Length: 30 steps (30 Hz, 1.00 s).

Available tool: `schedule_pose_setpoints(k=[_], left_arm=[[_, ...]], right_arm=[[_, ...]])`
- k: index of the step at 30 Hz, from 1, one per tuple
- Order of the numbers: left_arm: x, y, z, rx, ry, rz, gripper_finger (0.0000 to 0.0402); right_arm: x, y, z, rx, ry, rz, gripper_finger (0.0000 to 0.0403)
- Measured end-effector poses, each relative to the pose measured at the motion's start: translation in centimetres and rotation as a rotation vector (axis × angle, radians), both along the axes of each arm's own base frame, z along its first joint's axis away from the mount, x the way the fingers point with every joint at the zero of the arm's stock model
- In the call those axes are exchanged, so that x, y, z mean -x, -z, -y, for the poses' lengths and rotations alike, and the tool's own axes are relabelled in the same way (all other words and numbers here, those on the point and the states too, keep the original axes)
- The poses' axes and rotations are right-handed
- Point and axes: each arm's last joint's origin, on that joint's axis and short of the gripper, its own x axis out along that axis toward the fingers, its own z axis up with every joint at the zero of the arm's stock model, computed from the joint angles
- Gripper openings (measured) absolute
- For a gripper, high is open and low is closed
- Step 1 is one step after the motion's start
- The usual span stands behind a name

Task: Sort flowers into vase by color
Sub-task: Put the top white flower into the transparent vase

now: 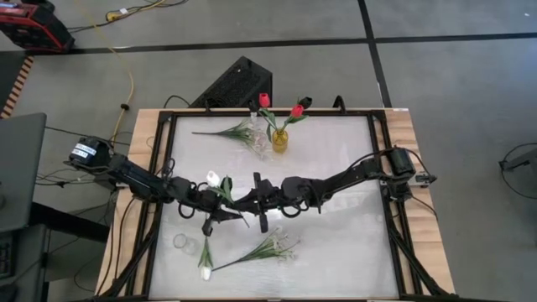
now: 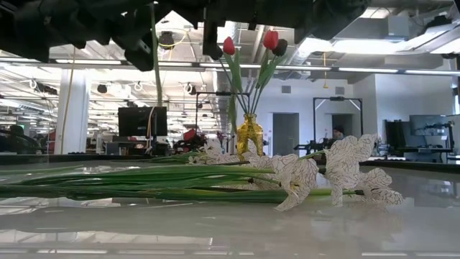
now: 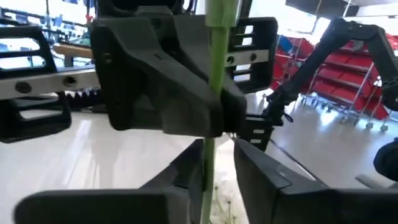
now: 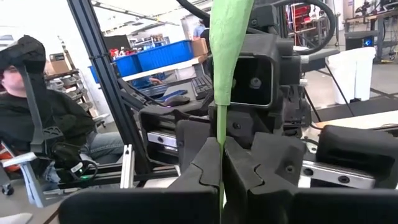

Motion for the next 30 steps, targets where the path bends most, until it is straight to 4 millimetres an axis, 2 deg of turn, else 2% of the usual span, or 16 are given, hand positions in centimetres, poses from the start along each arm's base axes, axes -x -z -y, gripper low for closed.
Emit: schedule_pose_setpoints(k=[6, 10, 15, 22, 25, 30], left_arm=[[0.0, 0.1, 0.0, -0.017, 0.02, 0.0, 0.0008], [0.3, -0.1, 0.0, -0.019, 0.034, -0.019, 0.0002], [1.5, -1.5, -0.4, -0.023, 0.031, -0.041, 0.0], [5.3, -4.1, -0.6, 0.032, 0.104, -0.066, 0.0], [7.5, -5.2, -0.3, 0.049, 0.229, -0.04, 0.0], [10.7, -6.5, 0.0, 0.037, 0.376, 0.045, 0.0]], right_arm=[[0.0, 0.0, -0.1, -0.001, -0.003, -0.001, 0.0036], [0.0, 0.0, 0.0, -0.002, -0.002, -0.006, 0.0067], [0.2, -0.6, 0.0, 0.049, 0.005, 0.019, 0.0129], [1.6, -2.1, -0.1, 0.112, -0.129, -0.125, 0.0209], [2.2, -1.7, -0.7, 0.135, -0.15, -0.232, 0.0224], [2.3, -1.0, -1.7, 0.145, -0.176, -0.268, 0.0227]])
